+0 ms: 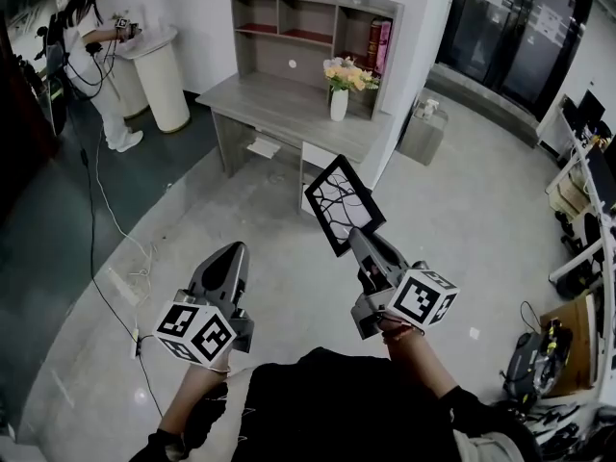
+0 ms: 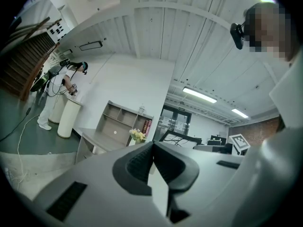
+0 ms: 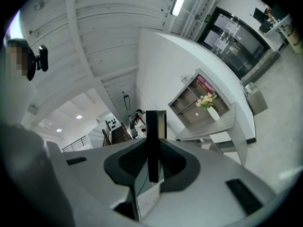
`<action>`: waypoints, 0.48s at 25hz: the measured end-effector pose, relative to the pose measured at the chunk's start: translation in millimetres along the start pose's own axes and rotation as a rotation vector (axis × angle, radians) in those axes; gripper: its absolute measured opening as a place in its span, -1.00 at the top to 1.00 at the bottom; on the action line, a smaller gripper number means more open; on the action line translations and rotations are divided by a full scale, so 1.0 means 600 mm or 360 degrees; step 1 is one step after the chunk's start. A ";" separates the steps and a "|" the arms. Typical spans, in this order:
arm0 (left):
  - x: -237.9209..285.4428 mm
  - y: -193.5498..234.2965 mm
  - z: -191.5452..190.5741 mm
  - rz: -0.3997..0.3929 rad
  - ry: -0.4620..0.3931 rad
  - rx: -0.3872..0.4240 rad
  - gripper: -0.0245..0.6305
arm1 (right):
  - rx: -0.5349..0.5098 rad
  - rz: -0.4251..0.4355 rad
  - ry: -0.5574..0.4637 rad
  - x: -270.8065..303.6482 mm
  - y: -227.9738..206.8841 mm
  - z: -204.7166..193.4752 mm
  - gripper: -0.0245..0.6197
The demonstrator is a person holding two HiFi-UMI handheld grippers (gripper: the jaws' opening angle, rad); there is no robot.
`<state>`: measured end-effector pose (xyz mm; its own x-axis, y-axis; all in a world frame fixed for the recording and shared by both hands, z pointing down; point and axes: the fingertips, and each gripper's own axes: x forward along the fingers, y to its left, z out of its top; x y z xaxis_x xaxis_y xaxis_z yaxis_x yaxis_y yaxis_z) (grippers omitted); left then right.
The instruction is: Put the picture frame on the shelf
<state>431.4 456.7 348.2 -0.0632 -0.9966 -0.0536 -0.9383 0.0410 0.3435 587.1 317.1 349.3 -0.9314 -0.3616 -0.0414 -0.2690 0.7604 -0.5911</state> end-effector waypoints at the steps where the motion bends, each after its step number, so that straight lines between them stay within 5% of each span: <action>1: -0.003 0.007 -0.006 0.0002 0.0010 -0.0005 0.89 | -0.0005 -0.0001 0.0010 0.005 0.000 -0.012 0.68; 6: -0.018 0.043 -0.044 0.0018 0.0105 -0.0059 0.89 | 0.0102 -0.0018 0.0124 0.039 -0.016 -0.078 0.68; 12: -0.009 0.118 -0.037 0.0161 0.0084 -0.0070 0.89 | 0.0083 0.0040 0.0177 0.117 -0.020 -0.082 0.68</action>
<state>372.6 463.5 393.7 -0.1374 -0.9900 0.0323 -0.9122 0.1392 0.3854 512.7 309.2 392.9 -0.9599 -0.2785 0.0309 -0.2346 0.7386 -0.6320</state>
